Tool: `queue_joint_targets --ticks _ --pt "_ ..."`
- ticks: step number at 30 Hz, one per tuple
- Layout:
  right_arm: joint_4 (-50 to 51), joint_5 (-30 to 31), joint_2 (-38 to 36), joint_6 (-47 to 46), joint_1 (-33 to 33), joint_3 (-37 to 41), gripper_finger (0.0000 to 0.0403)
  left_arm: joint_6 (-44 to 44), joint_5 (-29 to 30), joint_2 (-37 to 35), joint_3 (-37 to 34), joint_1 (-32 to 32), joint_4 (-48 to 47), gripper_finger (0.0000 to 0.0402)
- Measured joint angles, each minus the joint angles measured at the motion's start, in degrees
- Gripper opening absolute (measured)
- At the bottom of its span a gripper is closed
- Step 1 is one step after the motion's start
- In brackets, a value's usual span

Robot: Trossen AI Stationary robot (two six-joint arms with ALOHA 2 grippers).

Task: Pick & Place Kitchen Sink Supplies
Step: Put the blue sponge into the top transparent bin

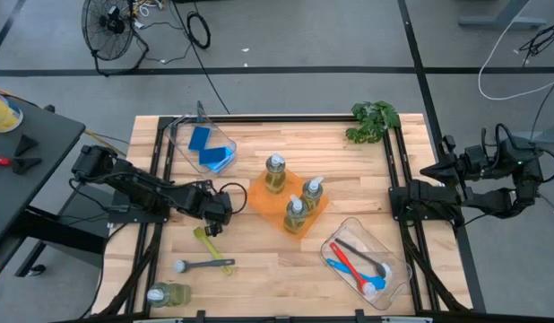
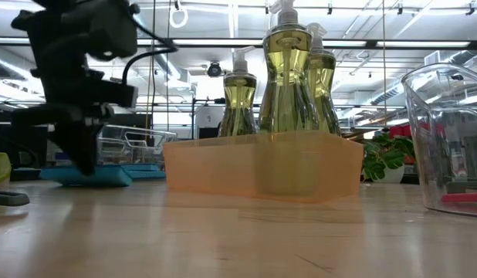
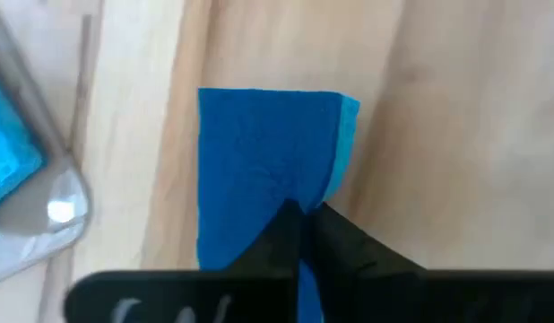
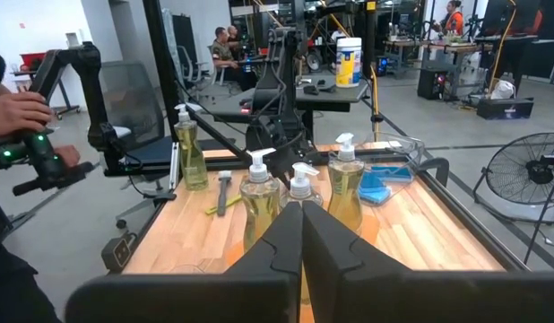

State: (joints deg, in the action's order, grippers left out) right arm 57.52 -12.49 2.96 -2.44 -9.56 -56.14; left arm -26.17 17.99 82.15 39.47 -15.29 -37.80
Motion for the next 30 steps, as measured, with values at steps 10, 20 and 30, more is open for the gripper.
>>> queue_joint_targets --ticks 10,20,30 --pt "0.0 0.0 0.0 0.0 0.0 0.0 0.0013 -0.1 0.5 0.0 17.0 0.0 -12.7 0.0007" --pt "0.0 0.0 0.0 0.0 0.0 0.0 0.0013 -0.1 15.7 0.0 35.1 3.5 -35.4 0.0005" --pt "0.0 0.0 0.0 0.0 0.0 0.0 0.0013 10.6 19.5 0.0 36.3 17.2 -39.3 0.0005"
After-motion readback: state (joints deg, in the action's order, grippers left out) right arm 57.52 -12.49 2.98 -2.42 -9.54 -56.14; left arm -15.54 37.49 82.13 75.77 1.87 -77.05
